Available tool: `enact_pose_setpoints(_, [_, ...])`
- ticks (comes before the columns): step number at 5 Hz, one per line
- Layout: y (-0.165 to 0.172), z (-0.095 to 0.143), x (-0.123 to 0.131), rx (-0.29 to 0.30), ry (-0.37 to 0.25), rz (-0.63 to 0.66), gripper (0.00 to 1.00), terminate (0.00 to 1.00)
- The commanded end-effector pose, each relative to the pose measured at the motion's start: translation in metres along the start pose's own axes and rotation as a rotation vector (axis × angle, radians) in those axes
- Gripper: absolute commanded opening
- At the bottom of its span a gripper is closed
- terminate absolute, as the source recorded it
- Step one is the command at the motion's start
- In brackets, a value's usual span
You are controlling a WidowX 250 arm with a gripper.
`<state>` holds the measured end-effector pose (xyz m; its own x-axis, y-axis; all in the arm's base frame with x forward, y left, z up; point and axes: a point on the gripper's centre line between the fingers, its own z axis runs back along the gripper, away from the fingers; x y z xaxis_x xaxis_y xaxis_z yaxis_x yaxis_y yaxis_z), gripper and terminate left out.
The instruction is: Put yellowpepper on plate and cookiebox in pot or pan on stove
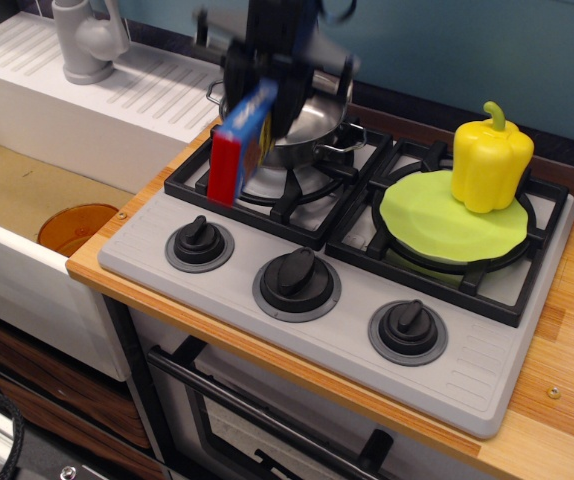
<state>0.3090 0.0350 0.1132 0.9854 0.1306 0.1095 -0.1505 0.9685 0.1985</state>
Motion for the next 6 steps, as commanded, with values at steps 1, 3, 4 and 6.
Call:
enact_pose_setpoints(1, [0.015, 0.039, 0.065, -0.014, -0.085, -0.021, 0.0, 0.0])
enact_pose_setpoints(3, [-0.002, 0.007, 0.099, -0.06, -0.122, -0.013, 0.0, 0.0])
enact_pose_setpoints(4, [-0.005, 0.001, 0.103, -0.077, -0.131, -0.018, 0.0, 0.0])
enact_pose_setpoints(6, [-0.011, -0.001, 0.107, -0.073, -0.139, -0.034, 1.0, 0.0])
